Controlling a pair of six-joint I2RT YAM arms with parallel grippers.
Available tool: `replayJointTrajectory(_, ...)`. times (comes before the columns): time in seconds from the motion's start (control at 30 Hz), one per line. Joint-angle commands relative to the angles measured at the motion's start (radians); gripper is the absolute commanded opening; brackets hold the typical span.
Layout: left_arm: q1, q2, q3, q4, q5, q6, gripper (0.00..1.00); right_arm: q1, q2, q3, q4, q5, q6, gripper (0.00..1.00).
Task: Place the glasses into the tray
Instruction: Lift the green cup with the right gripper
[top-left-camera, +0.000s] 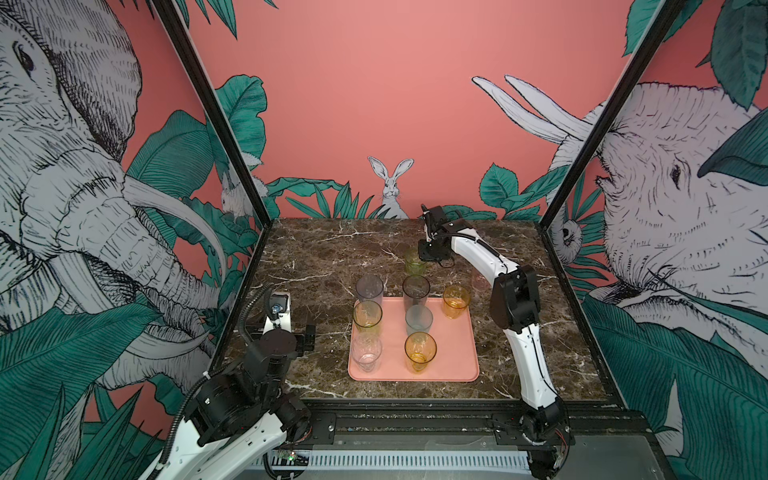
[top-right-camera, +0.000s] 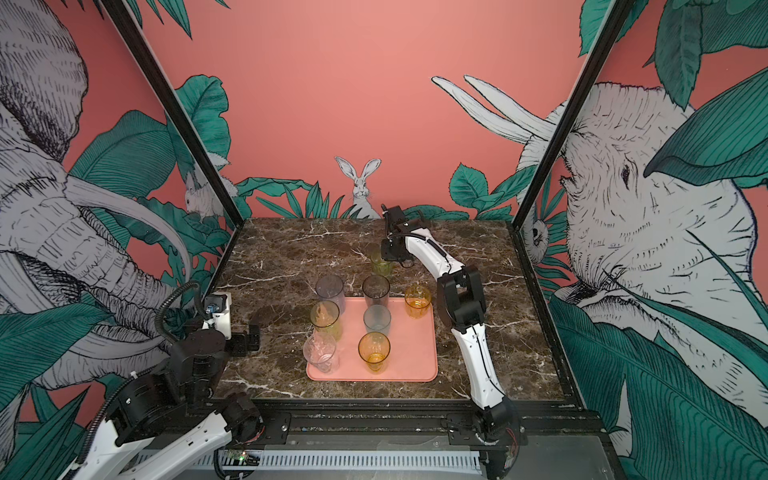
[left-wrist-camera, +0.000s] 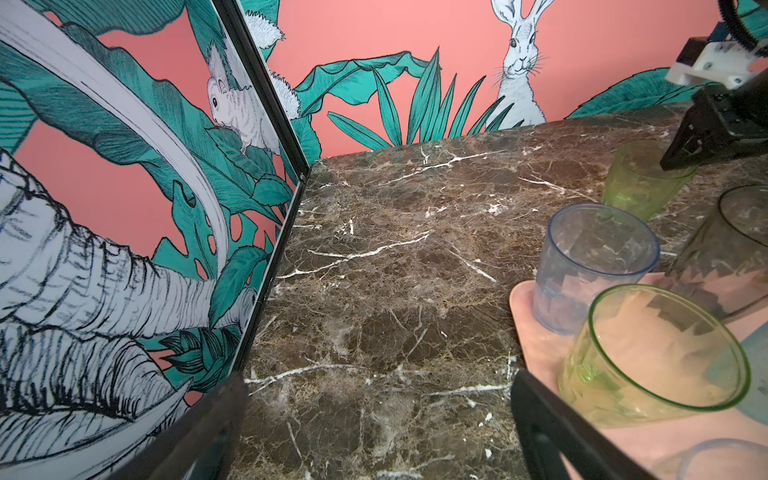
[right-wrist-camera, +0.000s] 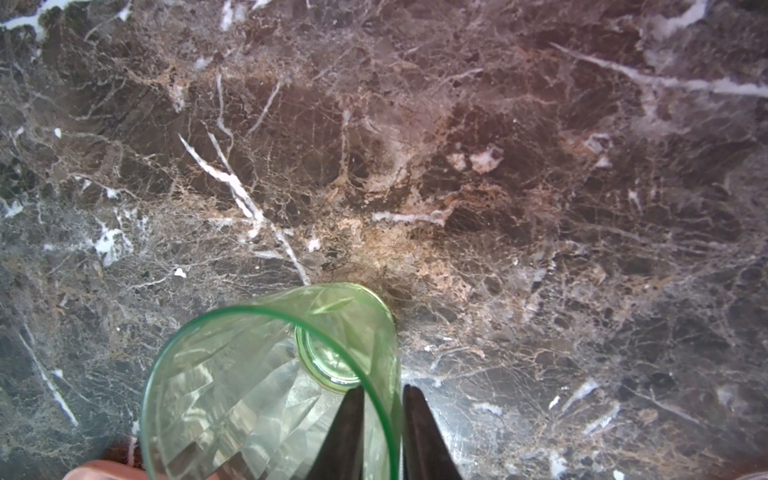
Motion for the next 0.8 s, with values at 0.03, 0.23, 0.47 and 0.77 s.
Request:
replayJointTrajectory(0.03,0.003,-0.003,-0.007,-0.007,-0.008,-0.007,0.99,0.006,0.014,0.027,-0.002,-0.001,0.004,0.13)
replayJointTrajectory(0.23,0.003,-0.001,-0.007,-0.007,-0.006,-0.007,1.00,0.005,0.012,0.024,-0.003,-0.002,0.005,0.07)
replayJointTrajectory(0.47,0.002,-0.001,-0.009,-0.007,-0.005,-0.009,1.00,0.005,0.001,0.022,-0.002,-0.001,0.004,0.01)
replayJointTrajectory(0.77,0.003,-0.001,-0.009,-0.007,-0.004,-0.009,1.00,0.005,-0.047,0.018,-0.010,0.014,-0.004,0.00)
